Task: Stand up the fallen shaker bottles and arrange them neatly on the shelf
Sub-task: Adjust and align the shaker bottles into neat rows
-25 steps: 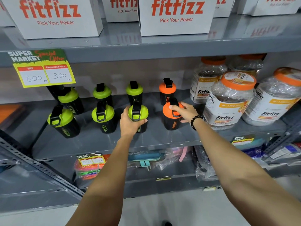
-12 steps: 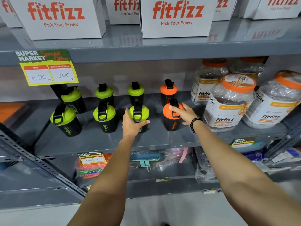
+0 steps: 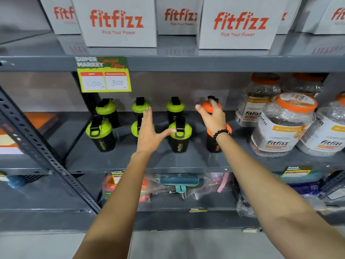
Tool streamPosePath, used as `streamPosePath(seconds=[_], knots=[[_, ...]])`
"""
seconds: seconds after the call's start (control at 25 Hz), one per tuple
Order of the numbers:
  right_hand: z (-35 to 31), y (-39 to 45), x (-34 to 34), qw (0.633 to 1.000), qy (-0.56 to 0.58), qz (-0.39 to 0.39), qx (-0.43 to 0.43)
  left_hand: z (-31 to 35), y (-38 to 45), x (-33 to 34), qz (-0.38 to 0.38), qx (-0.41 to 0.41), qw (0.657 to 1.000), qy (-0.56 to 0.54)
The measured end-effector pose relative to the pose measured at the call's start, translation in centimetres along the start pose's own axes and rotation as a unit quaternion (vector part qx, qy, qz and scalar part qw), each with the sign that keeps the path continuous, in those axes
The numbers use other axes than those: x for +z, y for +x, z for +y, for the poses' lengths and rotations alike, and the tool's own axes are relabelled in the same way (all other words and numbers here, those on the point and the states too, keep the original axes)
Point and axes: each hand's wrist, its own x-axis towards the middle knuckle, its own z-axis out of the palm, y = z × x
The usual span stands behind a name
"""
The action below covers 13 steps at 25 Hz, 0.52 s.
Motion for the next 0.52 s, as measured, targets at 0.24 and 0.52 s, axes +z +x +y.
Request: streamPosePath(seconds=[0.24, 0.52], knots=[[-3.9, -4.2, 10.2, 0.997, -0.041, -0.045, -0.041, -5.4, 3.3, -10.6, 0.069, 0.019, 0.985, 0.155], [-4.5, -5.8, 18.0, 0.985, -0.113, -0.125, 0.038, -10.5, 5.7, -16.2, -0.063, -0.083, 0.953, 0.284]])
